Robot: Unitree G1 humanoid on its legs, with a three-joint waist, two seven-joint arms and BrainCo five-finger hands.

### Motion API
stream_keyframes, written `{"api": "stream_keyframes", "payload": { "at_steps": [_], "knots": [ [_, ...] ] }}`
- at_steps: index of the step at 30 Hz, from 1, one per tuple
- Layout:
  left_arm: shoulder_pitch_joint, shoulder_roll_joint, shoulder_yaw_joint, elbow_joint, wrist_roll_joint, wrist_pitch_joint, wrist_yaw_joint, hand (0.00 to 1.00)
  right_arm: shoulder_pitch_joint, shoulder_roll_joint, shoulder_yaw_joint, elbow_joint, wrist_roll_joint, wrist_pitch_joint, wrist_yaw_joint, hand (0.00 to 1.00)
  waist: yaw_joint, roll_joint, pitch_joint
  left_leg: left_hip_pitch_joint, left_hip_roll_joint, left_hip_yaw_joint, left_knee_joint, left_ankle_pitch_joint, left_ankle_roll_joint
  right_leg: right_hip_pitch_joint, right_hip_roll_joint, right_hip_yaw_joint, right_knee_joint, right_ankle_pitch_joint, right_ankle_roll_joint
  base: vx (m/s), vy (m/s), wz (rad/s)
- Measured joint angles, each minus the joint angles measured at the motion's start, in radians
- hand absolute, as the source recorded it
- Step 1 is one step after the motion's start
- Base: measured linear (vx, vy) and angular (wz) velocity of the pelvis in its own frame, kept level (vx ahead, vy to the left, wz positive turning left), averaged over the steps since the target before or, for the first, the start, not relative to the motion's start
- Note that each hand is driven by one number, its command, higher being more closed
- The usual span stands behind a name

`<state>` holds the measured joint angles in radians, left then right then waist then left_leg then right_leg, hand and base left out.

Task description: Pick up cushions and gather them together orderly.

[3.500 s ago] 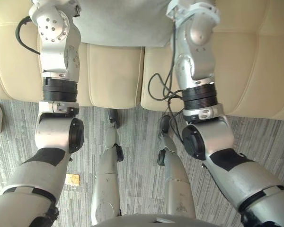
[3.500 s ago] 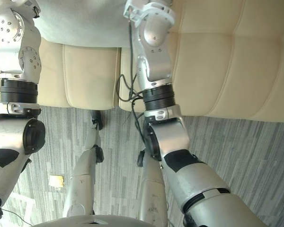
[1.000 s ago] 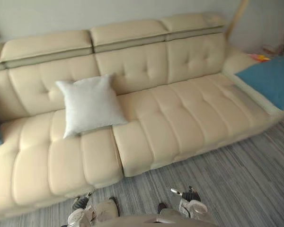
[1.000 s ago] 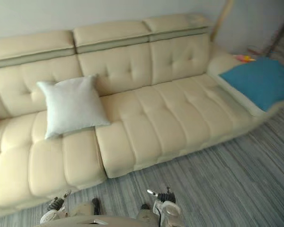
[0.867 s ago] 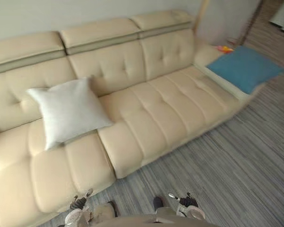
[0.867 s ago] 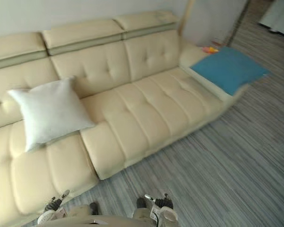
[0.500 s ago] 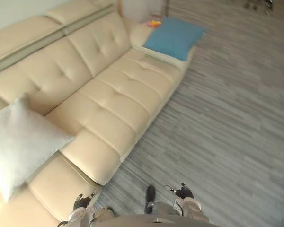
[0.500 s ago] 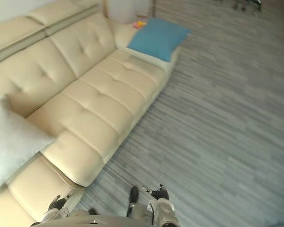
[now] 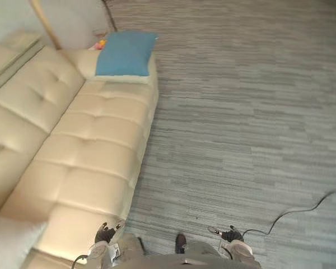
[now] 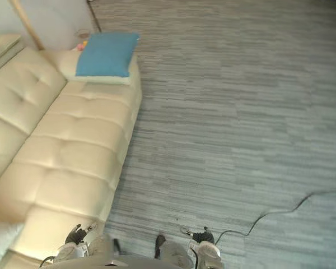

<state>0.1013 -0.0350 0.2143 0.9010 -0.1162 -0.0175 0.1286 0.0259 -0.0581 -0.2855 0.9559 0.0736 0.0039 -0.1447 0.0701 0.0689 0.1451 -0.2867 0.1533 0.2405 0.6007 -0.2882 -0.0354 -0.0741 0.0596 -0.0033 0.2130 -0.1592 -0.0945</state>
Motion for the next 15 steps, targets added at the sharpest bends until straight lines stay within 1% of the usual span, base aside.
{"api": "stream_keyframes", "payload": {
  "at_steps": [1, 2, 3, 4, 5, 6, 7, 8, 9, 10, 11, 12, 13, 14, 15],
  "knots": [
    [0.000, -0.002, -0.001, -0.015, 0.000, -0.004, 0.000, 0.00, 0.001, 0.002, -0.005, 0.000, 0.000, 0.000, -0.002, 0.00, 0.013, 0.001, 0.000, -0.023, -0.025, -0.026, -0.106, 0.032, -0.014, 0.019, -0.002, 0.018, -0.022, 0.000, 0.001, 0.28, 0.154, -0.84],
    [0.002, -0.003, -0.003, -0.023, 0.002, -0.004, 0.000, 0.00, -0.001, 0.005, -0.011, 0.000, 0.001, 0.000, -0.007, 0.00, 0.020, 0.002, 0.000, -0.032, -0.043, -0.058, -0.243, 0.081, -0.024, 0.038, -0.002, 0.030, -0.046, -0.001, 0.002, 0.25, 0.148, -0.63],
    [0.002, -0.003, -0.003, -0.025, 0.001, -0.005, 0.000, 0.00, -0.003, 0.007, -0.012, 0.000, 0.001, 0.000, -0.009, 0.00, 0.022, 0.003, -0.001, -0.036, -0.045, -0.071, -0.304, 0.103, -0.033, 0.049, 0.001, 0.038, -0.059, -0.002, 0.003, 0.46, 0.273, -0.79],
    [-0.001, -0.002, -0.003, -0.026, 0.002, -0.005, 0.000, 0.00, -0.004, 0.011, -0.012, 0.000, 0.002, -0.001, -0.009, 0.00, 0.034, -0.002, -0.001, -0.051, -0.048, -0.087, -0.377, 0.199, -0.039, 0.075, 0.003, 0.077, -0.086, -0.013, 0.021, 0.45, 0.256, -0.84],
    [-0.003, 0.000, -0.001, -0.025, 0.010, -0.004, 0.002, 0.00, -0.003, 0.011, -0.012, 0.000, 0.009, 0.000, -0.009, 0.00, 0.041, -0.010, -0.011, -0.050, -0.059, -0.089, -0.376, 0.263, -0.024, 0.085, -0.006, 0.111, -0.096, -0.028, 0.038, 0.59, 0.332, -0.82],
    [-0.003, 0.002, 0.000, -0.023, 0.014, -0.003, 0.003, 0.00, -0.004, 0.013, -0.012, -0.001, 0.011, -0.001, -0.009, 0.00, 0.039, -0.013, -0.017, -0.050, -0.069, -0.092, -0.372, 0.283, -0.006, 0.088, -0.014, 0.125, -0.098, -0.037, 0.047, 0.43, 0.237, -0.54],
    [-0.004, 0.009, 0.000, -0.023, 0.014, -0.004, 0.004, 0.00, -0.007, 0.017, -0.012, 0.003, 0.015, -0.001, -0.009, 0.00, 0.034, -0.025, -0.026, -0.050, -0.097, -0.101, -0.343, 0.273, 0.031, 0.088, -0.039, 0.136, -0.085, -0.058, 0.071, 0.56, 0.307, -0.34],
    [-0.004, 0.018, 0.000, -0.026, 0.014, -0.004, 0.006, 0.00, 0.004, 0.023, -0.012, 0.003, 0.019, 0.000, -0.008, 0.00, 0.030, -0.048, -0.032, -0.062, -0.117, -0.083, -0.299, 0.223, 0.055, 0.076, -0.064, 0.151, -0.046, -0.083, 0.088, 0.45, 0.234, -0.38],
    [-0.003, 0.020, 0.002, -0.024, 0.014, -0.004, 0.012, 0.00, 0.007, 0.034, -0.014, 0.003, 0.019, 0.000, -0.008, 0.00, 0.034, -0.069, -0.044, -0.059, -0.132, -0.049, -0.269, 0.188, 0.072, 0.043, -0.090, 0.160, 0.037, -0.113, 0.138, 0.66, 0.294, -0.41],
    [-0.002, 0.029, 0.000, -0.014, 0.014, -0.002, 0.019, 0.00, 0.010, 0.048, -0.014, 0.003, 0.017, 0.000, -0.006, 0.00, 0.034, -0.083, -0.055, -0.026, -0.150, -0.016, -0.248, 0.140, 0.092, 0.008, -0.107, 0.170, 0.170, -0.142, 0.206, 0.52, 0.202, -0.42],
    [-0.003, 0.031, -0.003, -0.014, 0.014, -0.002, 0.020, 0.00, 0.007, 0.052, -0.013, 0.003, 0.017, -0.001, -0.005, 0.00, 0.035, -0.084, -0.054, -0.008, -0.153, -0.007, -0.240, 0.123, 0.095, -0.017, -0.106, 0.176, 0.241, -0.143, 0.243, 0.60, 0.220, -0.47],
    [-0.003, 0.035, -0.011, -0.014, 0.014, -0.001, 0.022, 0.00, 0.002, 0.060, -0.011, 0.002, 0.015, -0.001, 0.000, 0.00, 0.034, -0.085, -0.047, 0.037, -0.159, 0.008, -0.237, 0.103, 0.102, -0.081, -0.107, 0.182, 0.441, -0.111, 0.364, 0.45, 0.147, -0.35],
    [-0.002, 0.049, -0.037, -0.011, 0.014, 0.005, 0.024, 0.00, -0.004, 0.062, -0.010, -0.019, 0.010, -0.009, 0.008, 0.00, 0.015, -0.083, -0.020, 0.138, -0.168, 0.005, -0.236, 0.090, 0.111, -0.152, -0.115, 0.157, 0.707, -0.056, 0.390, 0.44, 0.131, -0.19],
    [-0.002, 0.052, -0.049, -0.006, 0.014, 0.010, 0.024, 0.00, -0.001, 0.060, -0.010, -0.031, 0.008, -0.009, 0.008, 0.00, 0.007, -0.079, -0.015, 0.174, -0.169, 0.002, -0.240, 0.087, 0.115, -0.167, -0.125, 0.125, 0.772, -0.057, 0.379, 0.52, 0.113, 0.00],
    [0.006, 0.052, -0.067, 0.002, 0.014, 0.016, 0.029, 0.00, 0.008, 0.051, -0.007, -0.049, 0.006, -0.011, 0.007, 0.00, -0.005, -0.061, -0.008, 0.275, -0.169, -0.003, -0.288, 0.082, 0.124, -0.212, -0.164, 0.007, 0.865, -0.075, 0.267, 0.55, 0.084, 0.02]
  ]
}}
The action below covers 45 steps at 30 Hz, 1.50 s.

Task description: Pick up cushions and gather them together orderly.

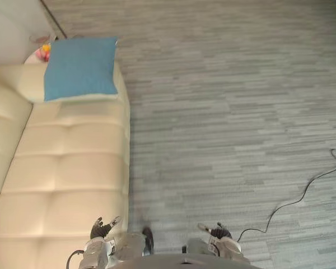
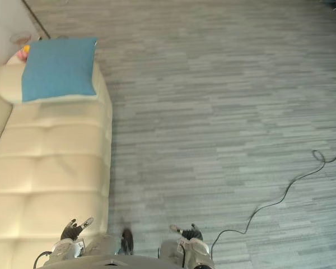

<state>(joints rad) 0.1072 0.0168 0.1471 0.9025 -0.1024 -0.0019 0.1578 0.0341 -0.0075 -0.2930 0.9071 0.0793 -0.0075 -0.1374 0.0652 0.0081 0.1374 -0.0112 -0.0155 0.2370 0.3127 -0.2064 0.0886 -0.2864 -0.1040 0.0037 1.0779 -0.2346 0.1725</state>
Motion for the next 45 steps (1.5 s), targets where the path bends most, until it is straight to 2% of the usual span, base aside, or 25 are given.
{"api": "stream_keyframes", "payload": {
  "at_steps": [1, 5, 6, 7, 10, 11, 13, 15, 16, 17, 20, 23, 24, 25, 26, 27, 30, 31, 33, 34, 36, 37, 41, 43, 45],
  "knots": [
    [-0.001, 0.001, -0.009, 0.009, 0.000, 0.000, 0.004, 0.00, -0.003, -0.007, 0.008, 0.000, -0.001, -0.005, 0.000, 0.00, -0.006, 0.002, -0.003, 0.078, 0.001, -0.006, -0.061, -0.003, 0.004, -0.030, -0.023, -0.076, -0.019, -0.022, -0.058, 0.46, 0.067, 0.01],
    [-0.033, -0.002, -0.012, 0.023, -0.002, 0.002, 0.010, 0.00, -0.018, -0.016, 0.004, 0.004, -0.006, -0.009, -0.001, 0.00, -0.036, 0.000, 0.003, 0.213, 0.020, -0.025, -0.182, -0.003, 0.003, -0.136, -0.048, -0.244, -0.334, -0.036, -0.126, 0.45, -0.028, 0.24],
    [-0.040, -0.008, -0.012, 0.028, -0.002, 0.003, 0.010, 0.00, -0.022, -0.021, 0.000, 0.004, -0.006, -0.009, -0.001, 0.00, -0.043, 0.006, 0.017, 0.242, 0.035, -0.041, -0.199, -0.003, 0.003, -0.156, -0.025, -0.237, -0.487, 0.018, -0.125, 0.65, -0.176, 0.41],
    [-0.040, -0.006, -0.012, 0.033, 0.000, 0.004, 0.010, 0.00, -0.029, -0.017, -0.006, 0.006, -0.002, -0.009, -0.003, 0.00, -0.060, -0.003, 0.025, 0.270, 0.046, -0.065, -0.211, -0.003, 0.003, -0.155, 0.005, -0.200, -0.765, 0.152, -0.103, 0.55, -0.160, 0.47],
    [-0.031, 0.021, -0.008, 0.042, 0.013, 0.005, 0.009, 0.00, -0.019, -0.003, -0.026, 0.011, 0.000, -0.006, -0.002, 0.00, -0.079, -0.057, 0.033, 0.335, 0.030, -0.155, -0.224, -0.024, -0.030, -0.151, -0.007, -0.107, -0.950, 0.288, -0.089, 0.63, -0.264, 0.61],
    [-0.044, 0.009, 0.009, 0.056, 0.020, 0.005, 0.010, 0.00, -0.022, -0.011, -0.047, 0.008, -0.001, -0.006, -0.003, 0.00, -0.079, -0.027, 0.042, 0.362, 0.063, -0.187, -0.208, -0.035, -0.047, -0.154, 0.010, -0.106, -0.874, 0.363, -0.103, 0.64, -0.295, 0.58],
    [-0.040, -0.039, 0.030, 0.052, 0.023, 0.004, 0.010, 0.00, -0.016, -0.026, -0.080, -0.015, -0.003, -0.008, -0.004, 0.00, -0.072, 0.040, 0.036, 0.338, 0.131, -0.233, -0.087, -0.019, -0.078, -0.163, 0.041, -0.159, -0.738, 0.311, -0.160, 0.63, -0.274, 0.41],
    [-0.036, -0.063, 0.055, 0.031, 0.020, 0.005, 0.009, 0.00, -0.013, -0.018, -0.081, -0.032, 0.000, -0.008, -0.006, 0.00, -0.076, 0.056, 0.034, 0.204, 0.168, -0.282, 0.205, 0.109, -0.163, -0.126, 0.042, -0.214, -0.662, 0.213, -0.181, 0.70, -0.289, 0.52],
    [-0.036, -0.068, 0.069, 0.015, 0.005, 0.004, 0.009, 0.00, -0.006, -0.015, -0.073, -0.039, 0.006, -0.007, -0.007, 0.00, -0.073, 0.057, 0.037, 0.122, 0.185, -0.309, 0.381, 0.229, -0.224, -0.077, 0.040, -0.233, -0.666, 0.178, -0.196, 0.71, -0.255, 0.55],
    [-0.036, -0.074, 0.076, -0.010, -0.047, 0.001, 0.009, 0.00, 0.000, -0.010, -0.061, -0.038, 0.012, -0.005, -0.010, 0.00, -0.058, 0.060, 0.038, 0.014, 0.222, -0.275, 0.627, 0.197, -0.234, 0.010, 0.060, -0.244, -0.685, 0.139, -0.210, 0.57, -0.181, 0.35],
    [-0.037, -0.075, 0.072, -0.062, -0.092, 0.000, 0.009, 0.00, 0.010, 0.005, -0.054, -0.035, 0.014, 0.003, -0.017, 0.00, -0.027, 0.038, 0.054, -0.135, 0.251, -0.141, 0.744, 0.041, -0.162, 0.217, 0.065, -0.266, -0.786, 0.083, -0.215, 0.53, -0.107, 0.27],
    [-0.035, -0.073, 0.053, -0.087, -0.092, 0.000, 0.008, 0.00, 0.007, 0.009, -0.054, -0.029, 0.015, 0.014, -0.017, 0.00, -0.011, 0.034, 0.051, -0.236, 0.212, -0.013, 0.443, -0.034, -0.128, 0.328, 0.041, -0.284, -0.859, 0.068, -0.177, 0.42, 0.019, 0.18],
    [-0.035, -0.074, 0.048, -0.090, -0.091, -0.001, 0.009, 0.00, 0.001, 0.010, -0.055, -0.028, 0.015, 0.015, -0.017, 0.00, -0.008, 0.034, 0.050, -0.256, 0.176, 0.000, 0.262, -0.022, -0.128, 0.355, 0.026, -0.285, -0.872, 0.055, -0.159, 0.51, 0.153, 0.01],
    [-0.031, -0.078, 0.047, -0.093, -0.086, -0.001, 0.009, 0.00, 0.003, 0.009, -0.055, -0.026, 0.014, 0.015, -0.017, 0.00, -0.002, 0.040, 0.047, -0.263, 0.137, 0.002, 0.020, 0.075, -0.135, 0.391, 0.020, -0.278, -0.896, 0.024, -0.138, 0.35, 0.126, -0.12],
    [-0.029, -0.076, 0.047, -0.092, -0.084, -0.001, 0.009, 0.00, 0.004, 0.009, -0.054, -0.024, 0.014, 0.017, -0.017, 0.00, 0.008, 0.039, 0.044, -0.261, 0.130, -0.005, 0.007, 0.122, -0.133, 0.399, 0.018, -0.266, -0.901, 0.018, -0.131, 0.55, 0.217, -0.40],
    [-0.021, -0.073, 0.048, -0.085, -0.078, -0.001, 0.009, 0.00, 0.008, 0.011, -0.052, -0.022, 0.014, 0.021, -0.017, 0.00, 0.022, 0.025, 0.033, -0.250, 0.101, -0.024, -0.003, 0.181, -0.088, 0.412, 0.019, -0.228, -0.920, 0.010, -0.120, 0.40, 0.149, -0.36],
    [-0.025, -0.036, 0.049, -0.066, -0.061, -0.001, 0.009, 0.00, 0.002, 0.036, -0.042, 0.002, 0.013, 0.030, -0.016, 0.00, 0.012, -0.018, 0.009, -0.264, 0.062, -0.009, 0.067, 0.110, -0.034, 0.426, -0.030, -0.165, -0.923, 0.028, -0.106, 0.57, 0.213, -0.15],
    [-0.024, -0.024, 0.049, -0.031, -0.061, 0.000, 0.010, 0.00, 0.002, 0.039, -0.042, 0.014, 0.008, 0.033, -0.016, 0.00, 0.026, -0.025, 0.006, -0.218, 0.056, 0.011, 0.099, 0.039, -0.024, 0.398, -0.048, -0.094, -0.773, 0.027, -0.093, 0.49, 0.239, -0.22],
    [-0.021, -0.019, 0.048, -0.015, -0.063, 0.000, 0.009, 0.00, 0.000, 0.041, -0.040, 0.014, 0.001, 0.031, -0.015, 0.00, 0.025, -0.024, 0.005, -0.175, 0.046, 0.013, 0.083, 0.011, -0.022, 0.342, -0.062, -0.072, -0.606, 0.041, -0.048, 0.40, 0.184, -0.10],
    [-0.022, -0.006, 0.038, 0.002, -0.070, 0.002, 0.009, 0.00, -0.005, 0.040, -0.025, 0.011, -0.004, 0.024, -0.012, 0.00, 0.012, -0.032, 0.008, -0.114, 0.032, 0.011, 0.062, -0.011, -0.017, 0.230, -0.084, -0.029, -0.320, 0.105, 0.042, 0.40, 0.125, 0.15],
    [-0.019, 0.000, 0.037, 0.013, -0.071, 0.005, 0.010, 0.00, -0.007, 0.037, -0.024, 0.007, -0.006, 0.016, -0.005, 0.00, 0.009, -0.034, 0.013, -0.010, 0.018, 0.000, 0.021, -0.023, -0.016, 0.141, -0.106, -0.055, -0.073, 0.111, 0.021, 0.45, 0.082, 0.32],
    [-0.012, -0.001, 0.037, 0.015, -0.072, 0.006, 0.011, 0.00, -0.007, 0.036, -0.024, 0.008, -0.007, 0.011, -0.004, 0.00, 0.001, -0.034, 0.011, 0.078, 0.018, -0.026, -0.041, -0.023, -0.016, 0.095, -0.109, -0.124, -0.025, 0.069, -0.042, 0.35, 0.027, 0.41],
    [-0.008, -0.005, 0.061, 0.033, -0.089, 0.009, 0.014, 0.00, -0.008, 0.034, -0.033, 0.010, -0.007, 0.009, -0.004, 0.00, -0.013, -0.034, 0.013, 0.178, 0.034, -0.091, -0.119, -0.031, -0.026, 0.030, -0.065, -0.185, -0.307, 0.003, -0.078, 0.34, -0.082, 0.54],
    [-0.008, -0.017, 0.108, 0.033, -0.090, 0.009, 0.016, 0.00, -0.009, 0.032, -0.047, 0.011, -0.005, 0.008, -0.004, 0.00, -0.011, -0.030, 0.015, 0.189, 0.054, -0.153, -0.124, -0.072, -0.063, 0.011, 0.005, -0.086, -0.662, 0.079, -0.086, 0.34, -0.223, 0.72],
    [-0.007, -0.025, 0.141, 0.034, -0.090, 0.010, 0.019, 0.00, -0.008, 0.027, -0.053, 0.012, -0.004, 0.010, -0.004, 0.00, -0.011, -0.030, 0.015, 0.200, 0.060, -0.209, -0.112, -0.115, -0.075, 0.015, 0.034, 0.033, -0.815, 0.162, -0.076, 0.25, -0.231, 0.76]
  ]
}}
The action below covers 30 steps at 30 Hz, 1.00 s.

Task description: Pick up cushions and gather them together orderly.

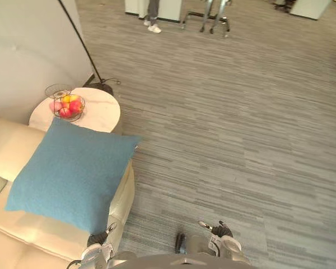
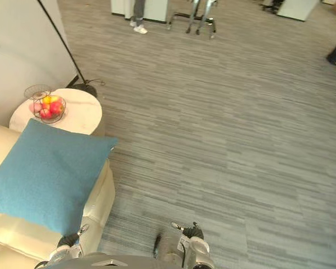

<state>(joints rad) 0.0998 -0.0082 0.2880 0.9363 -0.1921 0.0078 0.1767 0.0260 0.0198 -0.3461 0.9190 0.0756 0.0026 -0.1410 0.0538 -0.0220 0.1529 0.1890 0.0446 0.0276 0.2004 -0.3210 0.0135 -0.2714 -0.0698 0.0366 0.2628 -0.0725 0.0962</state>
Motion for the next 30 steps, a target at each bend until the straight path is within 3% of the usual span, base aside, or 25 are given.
{"api": "stream_keyframes", "payload": {
  "at_steps": [1, 2, 3, 5, 7, 8, 9, 11, 12, 13, 14, 15, 16, 17, 22, 25, 26, 27, 29, 30],
  "knots": [
    [0.002, -0.007, 0.016, 0.002, 0.000, 0.000, 0.002, 0.00, 0.002, -0.002, -0.001, 0.000, 0.000, 0.002, 0.000, 0.00, -0.002, 0.005, 0.002, 0.007, 0.006, -0.033, 0.007, -0.023, -0.011, 0.011, 0.007, 0.025, -0.005, 0.055, 0.012, 0.40, -0.360, 1.20],
    [0.000, -0.029, 0.039, 0.022, 0.001, 0.001, 0.008, 0.00, 0.028, -0.029, -0.002, 0.002, -0.001, 0.004, 0.000, 0.00, -0.005, 0.024, 0.003, 0.029, 0.033, -0.104, 0.007, -0.044, -0.028, 0.043, 0.034, 0.001, 0.035, 0.063, 0.006, 0.42, -0.340, 1.20],
    [0.009, -0.047, 0.058, 0.019, 0.000, 0.002, 0.009, 0.00, 0.034, -0.037, -0.016, 0.001, 0.000, 0.006, -0.001, 0.00, 0.004, 0.059, -0.009, 0.029, 0.047, -0.146, 0.014, -0.036, -0.029, 0.032, 0.038, -0.032, 0.093, 0.007, -0.010, 0.51, -0.403, 1.08],
    [0.011, -0.071, 0.082, 0.015, 0.000, 0.000, 0.013, 0.00, 0.017, -0.046, -0.018, 0.000, -0.002, 0.005, -0.001, 0.00, 0.010, 0.066, -0.006, 0.005, 0.058, -0.204, 0.070, -0.016, -0.051, 0.023, 0.021, -0.089, 0.202, -0.076, -0.034, 0.37, -0.295, 0.86],
    [0.011, -0.073, 0.082, 0.014, -0.007, 0.000, 0.014, 0.00, 0.029, -0.051, -0.011, 0.001, -0.005, 0.005, -0.002, 0.00, 0.001, 0.071, -0.011, -0.060, 0.063, -0.224, 0.198, -0.004, -0.074, 0.053, -0.005, -0.166, 0.224, -0.114, -0.052, 0.34, -0.254, 1.13],
    [0.006, -0.073, 0.088, 0.006, -0.022, 0.001, 0.014, 0.00, 0.029, -0.051, -0.007, -0.002, -0.005, 0.005, -0.004, 0.00, 0.000, 0.075, -0.014, -0.156, 0.074, -0.202, 0.358, 0.031, -0.133, 0.095, -0.018, -0.220, 0.189, -0.118, -0.060, 0.27, -0.178, 1.15],
    [0.005, -0.076, 0.098, -0.007, -0.033, 0.000, 0.013, 0.00, 0.029, -0.050, -0.002, -0.002, -0.002, 0.005, -0.005, 0.00, 0.011, 0.073, -0.013, -0.221, 0.097, -0.147, 0.461, 0.051, -0.145, 0.130, -0.021, -0.248, 0.155, -0.117, -0.065, 0.26, -0.163, 1.00],
    [0.006, -0.076, 0.096, -0.019, -0.052, 0.000, 0.013, 0.00, 0.029, -0.046, 0.012, 0.001, 0.002, 0.002, -0.011, 0.00, 0.026, 0.069, -0.010, -0.272, 0.139, 0.001, 0.488, 0.056, -0.128, 0.202, -0.033, -0.308, 0.105, -0.116, -0.066, 0.16, -0.084, 0.74],
    [0.010, -0.075, 0.091, -0.022, -0.055, 0.000, 0.013, 0.00, 0.029, -0.045, 0.012, 0.001, 0.004, 0.002, -0.012, 0.00, 0.024, 0.071, -0.011, -0.278, 0.149, 0.042, 0.456, 0.068, -0.119, 0.224, -0.036, -0.330, 0.095, -0.116, -0.065, 0.23, -0.065, 1.07],
    [0.010, -0.069, 0.075, -0.023, -0.062, 0.000, 0.011, 0.00, 0.026, -0.043, 0.011, 0.000, 0.008, 0.003, -0.012, 0.00, 0.023, 0.072, -0.014, -0.282, 0.164, 0.153, 0.361, 0.094, -0.101, 0.259, -0.043, -0.379, 0.079, -0.114, -0.062, 0.21, -0.014, 1.42],
    [0.008, -0.058, 0.056, -0.024, -0.061, 0.000, 0.010, 0.00, 0.025, -0.030, 0.011, 0.001, 0.011, 0.005, -0.012, 0.00, 0.015, 0.050, -0.030, -0.279, 0.153, 0.217, 0.279, 0.112, -0.091, 0.273, -0.068, -0.428, 0.051, -0.105, -0.049, 0.20, 0.015, 1.55],
    [0.005, -0.049, 0.047, -0.024, -0.061, 0.000, 0.010, 0.00, 0.028, -0.024, 0.010, 0.001, 0.014, 0.005, -0.012, 0.00, 0.008, 0.044, -0.035, -0.279, 0.144, 0.245, 0.242, 0.124, -0.088, 0.277, -0.079, -0.450, 0.036, -0.100, -0.044, 0.15, 0.115, 2.27],
    [-0.009, -0.032, 0.020, -0.022, -0.058, 0.001, 0.010, 0.00, 0.032, -0.015, 0.003, 0.002, 0.019, 0.006, -0.012, 0.00, -0.004, 0.030, -0.032, -0.273, 0.116, 0.351, 0.123, 0.165, -0.065, 0.303, -0.099, -0.529, -0.014, -0.075, -0.037, 0.10, 0.130, 1.77],
    [-0.008, -0.030, 0.017, -0.020, -0.056, 0.001, 0.010, 0.00, 0.030, -0.015, -0.001, 0.003, 0.019, 0.007, -0.012, 0.00, 0.000, 0.028, -0.031, -0.271, 0.107, 0.362, 0.097, 0.174, -0.052, 0.308, -0.101, -0.543, -0.021, -0.069, -0.039, 0.09, 0.146, 1.74],
    [0.007, 0.003, 0.010, 0.019, -0.036, 0.007, -0.002, 0.00, 0.019, 0.021, -0.013, 0.013, 0.034, 0.007, -0.011, 0.00, 0.014, -0.002, -0.032, -0.162, 0.048, 0.340, -0.042, 0.225, -0.035, 0.377, -0.123, -0.539, -0.013, -0.038, -0.044, 0.07, 0.082, 0.35],
    [0.007, 0.006, -0.017, 0.029, -0.035, 0.007, -0.011, 0.00, 0.009, 0.020, 0.008, 0.008, 0.034, 0.005, -0.009, 0.00, -0.002, -0.003, -0.029, -0.112, 0.032, 0.324, -0.104, 0.238, -0.024, 0.316, -0.179, -0.530, 0.205, -0.031, -0.033, -0.02, 0.048, 0.21],
    [0.005, 0.010, -0.016, 0.029, -0.035, 0.006, -0.011, 0.00, 0.011, 0.019, 0.024, -0.001, 0.033, 0.004, -0.008, 0.00, -0.004, -0.015, -0.021, -0.088, 0.019, 0.294, -0.121, 0.236, -0.021, 0.249, -0.222, -0.479, 0.379, 0.000, -0.020, -0.02, 0.061, 0.39],
    [0.005, 0.016, -0.016, 0.028, -0.034, 0.005, -0.011, 0.00, 0.012, 0.019, 0.025, -0.003, 0.033, 0.002, -0.008, 0.00, -0.007, -0.007, -0.010, -0.077, 0.014, 0.265, -0.125, 0.231, -0.014, 0.203, -0.231, -0.426, 0.476, 0.022, -0.037, 0.01, 0.016, 0.76],
    [-0.002, 0.023, -0.015, 0.033, -0.033, 0.005, -0.009, 0.00, 0.015, 0.016, 0.029, -0.014, 0.033, 0.001, -0.008, 0.00, -0.017, -0.019, -0.007, -0.083, 0.025, 0.190, -0.116, 0.217, -0.003, 0.145, -0.159, -0.250, 0.499, -0.113, -0.025, 0.00, -0.062, 1.04],
    [-0.006, 0.023, -0.013, 0.033, -0.033, 0.005, -0.009, 0.00, 0.020, 0.020, 0.028, -0.019, 0.034, 0.000, -0.007, 0.00, -0.014, -0.018, -0.007, -0.087, 0.026, 0.157, -0.116, 0.219, -0.004, 0.133, -0.123, -0.192, 0.442, -0.143, -0.026, -0.03, -0.071, 0.95]
  ]
}}
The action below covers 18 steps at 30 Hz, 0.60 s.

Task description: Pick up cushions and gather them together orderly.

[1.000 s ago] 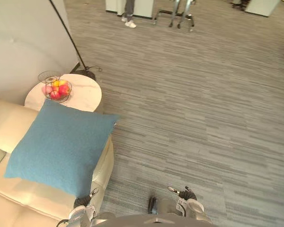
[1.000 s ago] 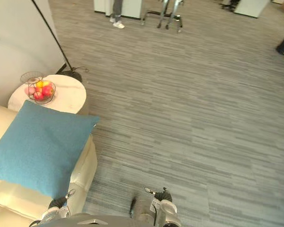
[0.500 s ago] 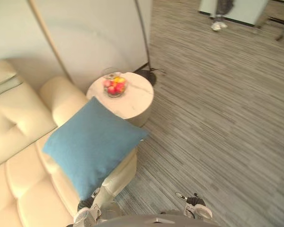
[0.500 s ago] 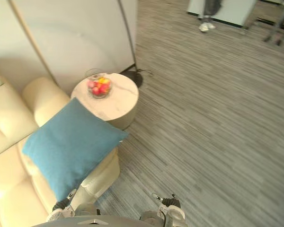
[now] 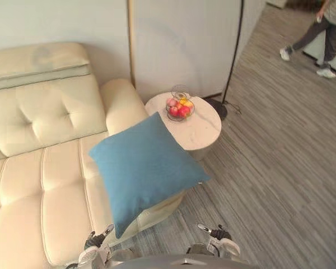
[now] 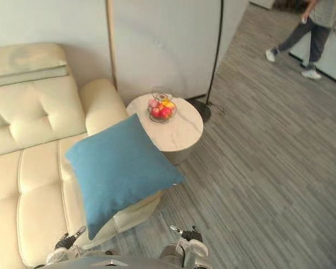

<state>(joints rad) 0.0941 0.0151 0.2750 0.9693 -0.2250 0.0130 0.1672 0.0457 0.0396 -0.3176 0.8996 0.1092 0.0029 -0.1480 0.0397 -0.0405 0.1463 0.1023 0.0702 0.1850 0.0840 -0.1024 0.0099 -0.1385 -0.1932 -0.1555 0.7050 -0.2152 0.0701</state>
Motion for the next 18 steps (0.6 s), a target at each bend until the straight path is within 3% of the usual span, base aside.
{"api": "stream_keyframes", "payload": {
  "at_steps": [2, 3, 4, 5, 6, 9, 13, 18],
  "knots": [
    [-0.004, -0.005, 0.019, 0.002, -0.001, -0.001, 0.000, 0.00, 0.002, -0.003, 0.000, -0.001, 0.001, -0.002, 0.005, 0.00, -0.003, 0.003, -0.001, -0.020, -0.003, -0.056, 0.002, -0.005, -0.013, 0.004, 0.052, 0.102, -0.177, -0.002, 0.006, -0.04, -0.091, 0.93],
    [0.002, -0.006, 0.032, 0.004, -0.001, -0.001, 0.000, 0.00, 0.006, -0.002, 0.000, 0.003, 0.002, -0.004, 0.007, 0.00, -0.004, -0.004, -0.005, -0.028, -0.012, -0.079, 0.001, -0.003, -0.021, 0.008, 0.068, 0.145, -0.263, 0.022, -0.008, 0.00, -0.205, 1.04],
    [0.003, -0.003, 0.046, 0.002, -0.001, -0.002, 0.001, 0.00, 0.016, 0.002, 0.000, 0.007, 0.004, -0.004, 0.007, 0.00, -0.006, -0.022, -0.013, -0.034, -0.032, -0.106, 0.000, 0.000, -0.028, 0.018, 0.056, 0.146, -0.324, 0.063, -0.015, 0.06, -0.219, 0.88],
    [0.003, 0.000, 0.059, 0.000, -0.002, -0.005, 0.001, 0.00, 0.024, 0.009, 0.000, 0.015, 0.004, -0.003, 0.007, 0.00, -0.004, -0.045, -0.023, -0.032, -0.051, -0.114, -0.002, 0.003, -0.040, 0.027, 0.042, 0.144, -0.361, 0.072, 0.005, 0.11, -0.272, 0.78],
    [0.011, -0.015, 0.073, 0.010, -0.006, -0.010, 0.002, 0.00, 0.025, -0.004, -0.003, 0.021, 0.006, 0.002, 0.008, 0.00, 0.002, -0.027, -0.038, -0.022, -0.039, -0.126, -0.008, 0.005, -0.053, 0.041, 0.047, 0.122, -0.364, 0.048, 0.014, 0.14, -0.202, 0.40],
    [0.023, -0.060, 0.078, 0.019, -0.007, -0.013, 0.001, 0.00, 0.024, -0.029, -0.003, 0.019, 0.006, -0.004, 0.008, 0.00, -0.004, 0.034, -0.061, -0.015, 0.020, -0.133, -0.058, 0.041, -0.099, 0.059, 0.099, 0.083, -0.425, 0.068, 0.001, 0.16, -0.165, 0.11],
    [0.018, -0.044, 0.071, 0.024, -0.007, -0.011, -0.001, 0.00, 0.036, -0.030, -0.011, 0.027, 0.009, -0.001, 0.006, 0.00, -0.012, 0.023, -0.061, -0.008, 0.061, -0.169, -0.089, 0.057, -0.126, 0.104, 0.138, 0.030, -0.480, 0.080, -0.011, 0.16, -0.113, 0.28],
    [0.016, -0.015, 0.035, 0.025, -0.007, -0.010, 0.000, 0.00, 0.047, -0.022, -0.050, 0.031, 0.009, 0.002, -0.005, 0.00, -0.012, 0.004, -0.060, -0.003, 0.050, -0.167, -0.105, 0.060, -0.125, 0.130, 0.137, 0.034, -0.540, 0.105, -0.006, 0.07, 0.023, 0.02]
  ]
}}
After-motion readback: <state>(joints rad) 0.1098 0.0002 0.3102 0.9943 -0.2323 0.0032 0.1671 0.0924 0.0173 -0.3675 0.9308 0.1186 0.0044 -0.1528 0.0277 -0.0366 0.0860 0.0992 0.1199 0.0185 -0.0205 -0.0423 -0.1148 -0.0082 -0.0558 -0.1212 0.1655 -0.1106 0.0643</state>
